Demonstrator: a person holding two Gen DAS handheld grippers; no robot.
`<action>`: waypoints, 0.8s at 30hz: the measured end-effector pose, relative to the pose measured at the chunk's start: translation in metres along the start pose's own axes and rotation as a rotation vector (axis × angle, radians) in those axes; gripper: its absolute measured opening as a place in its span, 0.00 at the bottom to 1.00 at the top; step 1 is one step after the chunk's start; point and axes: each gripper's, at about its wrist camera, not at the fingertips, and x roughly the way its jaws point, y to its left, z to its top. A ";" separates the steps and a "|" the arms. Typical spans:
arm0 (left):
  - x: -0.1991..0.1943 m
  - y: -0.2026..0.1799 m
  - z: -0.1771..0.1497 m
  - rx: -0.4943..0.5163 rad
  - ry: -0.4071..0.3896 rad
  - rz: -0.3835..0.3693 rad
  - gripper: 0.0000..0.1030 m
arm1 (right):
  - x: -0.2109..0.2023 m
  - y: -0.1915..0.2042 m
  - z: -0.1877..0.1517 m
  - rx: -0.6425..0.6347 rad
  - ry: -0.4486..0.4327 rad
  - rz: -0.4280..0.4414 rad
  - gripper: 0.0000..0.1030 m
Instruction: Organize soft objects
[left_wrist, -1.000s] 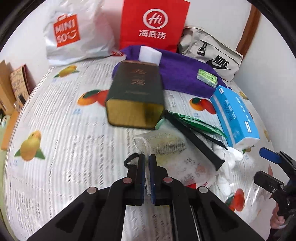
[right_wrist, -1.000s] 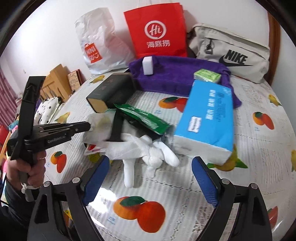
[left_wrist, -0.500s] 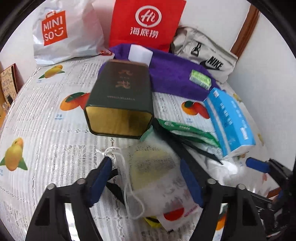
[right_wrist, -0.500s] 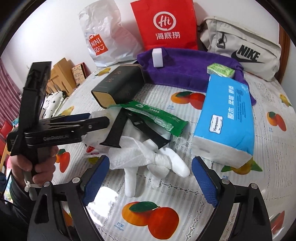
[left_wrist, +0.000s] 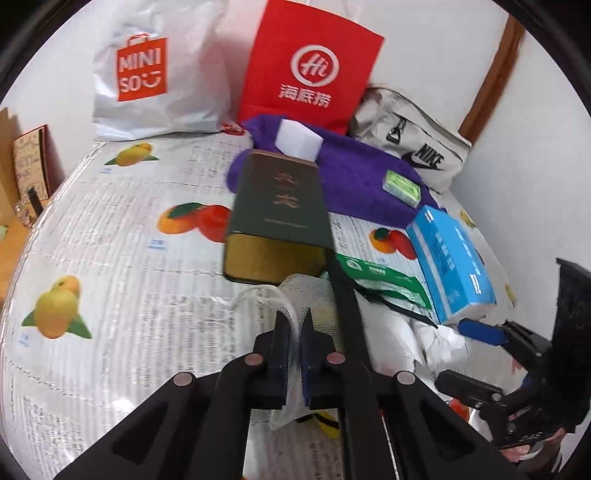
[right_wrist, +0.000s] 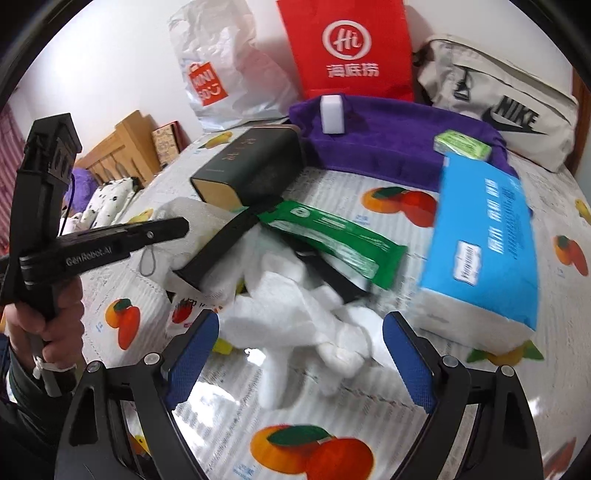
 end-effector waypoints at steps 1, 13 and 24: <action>0.000 0.003 0.000 -0.004 0.004 0.004 0.06 | 0.004 0.001 0.001 -0.003 0.005 0.006 0.88; -0.009 0.008 -0.006 -0.017 0.000 -0.046 0.06 | 0.011 -0.005 -0.010 -0.029 0.055 -0.001 0.19; -0.041 0.002 -0.002 -0.053 -0.081 -0.063 0.06 | -0.019 -0.031 -0.023 0.074 0.020 0.029 0.19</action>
